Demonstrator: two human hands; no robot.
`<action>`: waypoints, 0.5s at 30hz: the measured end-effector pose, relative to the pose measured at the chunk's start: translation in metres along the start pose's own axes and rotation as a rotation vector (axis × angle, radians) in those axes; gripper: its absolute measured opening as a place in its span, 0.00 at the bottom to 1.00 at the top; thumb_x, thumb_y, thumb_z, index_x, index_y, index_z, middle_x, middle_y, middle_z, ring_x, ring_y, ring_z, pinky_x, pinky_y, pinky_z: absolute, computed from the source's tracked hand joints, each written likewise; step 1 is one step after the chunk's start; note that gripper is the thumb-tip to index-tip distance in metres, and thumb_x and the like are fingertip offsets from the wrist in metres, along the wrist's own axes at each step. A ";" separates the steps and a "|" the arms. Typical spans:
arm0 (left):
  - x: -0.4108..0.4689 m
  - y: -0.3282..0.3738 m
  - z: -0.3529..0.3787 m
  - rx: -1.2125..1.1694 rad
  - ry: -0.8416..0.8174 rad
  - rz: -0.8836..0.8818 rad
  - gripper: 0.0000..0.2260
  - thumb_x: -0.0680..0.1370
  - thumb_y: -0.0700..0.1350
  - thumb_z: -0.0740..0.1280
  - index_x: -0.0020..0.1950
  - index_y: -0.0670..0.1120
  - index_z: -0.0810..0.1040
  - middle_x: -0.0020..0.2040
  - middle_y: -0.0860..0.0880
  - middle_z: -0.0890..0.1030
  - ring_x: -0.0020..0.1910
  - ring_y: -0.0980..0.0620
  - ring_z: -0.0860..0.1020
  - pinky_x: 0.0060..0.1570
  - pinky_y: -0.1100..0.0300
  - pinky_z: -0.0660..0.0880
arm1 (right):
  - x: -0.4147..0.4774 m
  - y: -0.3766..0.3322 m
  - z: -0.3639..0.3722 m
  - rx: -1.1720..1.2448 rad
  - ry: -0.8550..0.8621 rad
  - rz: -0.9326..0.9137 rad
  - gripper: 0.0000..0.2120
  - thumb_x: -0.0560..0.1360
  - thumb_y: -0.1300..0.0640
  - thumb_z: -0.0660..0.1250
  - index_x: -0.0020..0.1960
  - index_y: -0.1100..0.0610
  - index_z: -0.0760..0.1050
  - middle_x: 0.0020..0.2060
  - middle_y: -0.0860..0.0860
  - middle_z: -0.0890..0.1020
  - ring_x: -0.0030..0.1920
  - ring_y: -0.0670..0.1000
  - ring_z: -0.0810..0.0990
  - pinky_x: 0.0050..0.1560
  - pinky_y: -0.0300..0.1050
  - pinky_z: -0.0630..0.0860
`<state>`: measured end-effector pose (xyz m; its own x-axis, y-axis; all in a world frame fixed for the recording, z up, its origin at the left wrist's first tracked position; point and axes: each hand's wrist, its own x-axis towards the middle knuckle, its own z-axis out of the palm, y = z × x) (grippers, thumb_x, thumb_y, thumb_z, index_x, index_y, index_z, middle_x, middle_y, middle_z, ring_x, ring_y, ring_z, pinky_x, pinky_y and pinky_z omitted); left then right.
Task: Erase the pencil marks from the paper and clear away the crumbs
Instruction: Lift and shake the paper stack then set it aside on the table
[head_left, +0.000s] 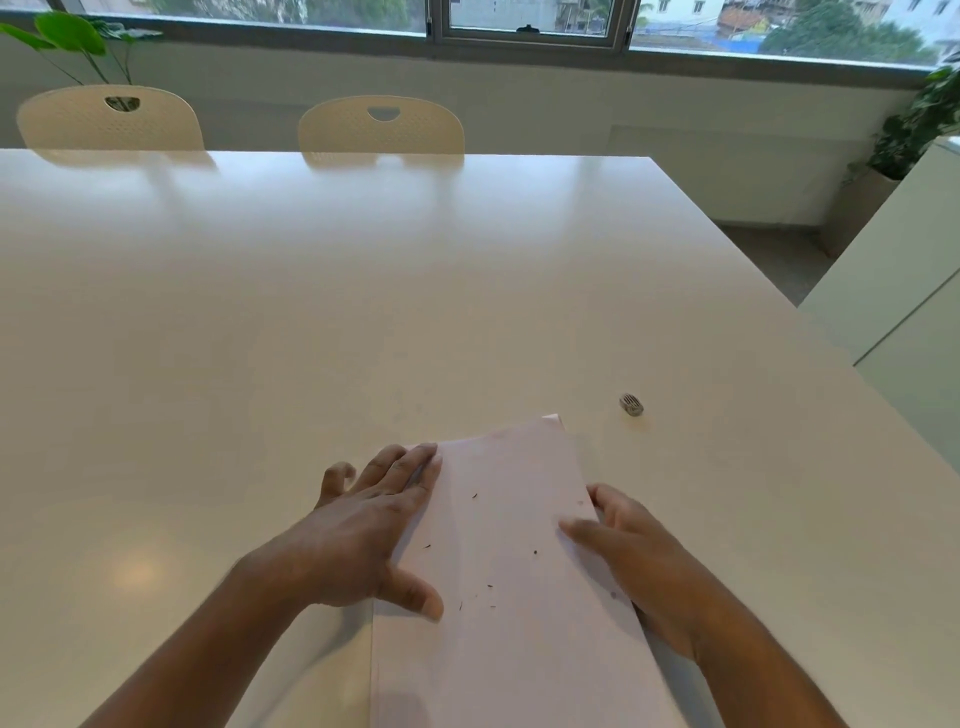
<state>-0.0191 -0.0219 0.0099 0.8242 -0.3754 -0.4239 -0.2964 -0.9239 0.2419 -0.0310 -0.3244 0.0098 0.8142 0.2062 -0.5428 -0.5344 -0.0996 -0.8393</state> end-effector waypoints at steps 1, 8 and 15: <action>0.000 -0.001 0.000 -0.003 0.006 0.005 0.66 0.64 0.82 0.67 0.84 0.54 0.29 0.82 0.61 0.28 0.79 0.59 0.25 0.78 0.47 0.37 | -0.006 0.006 0.001 0.018 -0.022 0.000 0.11 0.84 0.59 0.66 0.66 0.56 0.76 0.57 0.57 0.88 0.56 0.61 0.87 0.62 0.66 0.81; 0.001 -0.011 -0.004 -0.339 0.415 0.091 0.47 0.69 0.79 0.65 0.84 0.63 0.57 0.84 0.67 0.48 0.83 0.61 0.49 0.74 0.52 0.51 | -0.009 0.020 0.001 0.093 0.022 -0.081 0.12 0.84 0.66 0.62 0.66 0.60 0.76 0.56 0.59 0.88 0.56 0.62 0.87 0.57 0.57 0.82; -0.009 -0.001 0.008 -1.259 0.845 -0.243 0.29 0.77 0.50 0.71 0.79 0.53 0.71 0.68 0.57 0.80 0.65 0.58 0.79 0.65 0.57 0.74 | -0.006 0.004 0.000 0.309 0.003 -0.138 0.15 0.83 0.66 0.62 0.69 0.61 0.74 0.60 0.63 0.86 0.58 0.66 0.85 0.54 0.58 0.85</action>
<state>-0.0301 -0.0188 0.0061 0.9444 0.3229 -0.0627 0.1103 -0.1314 0.9852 -0.0378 -0.3263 0.0099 0.8841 0.1946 -0.4248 -0.4620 0.2286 -0.8569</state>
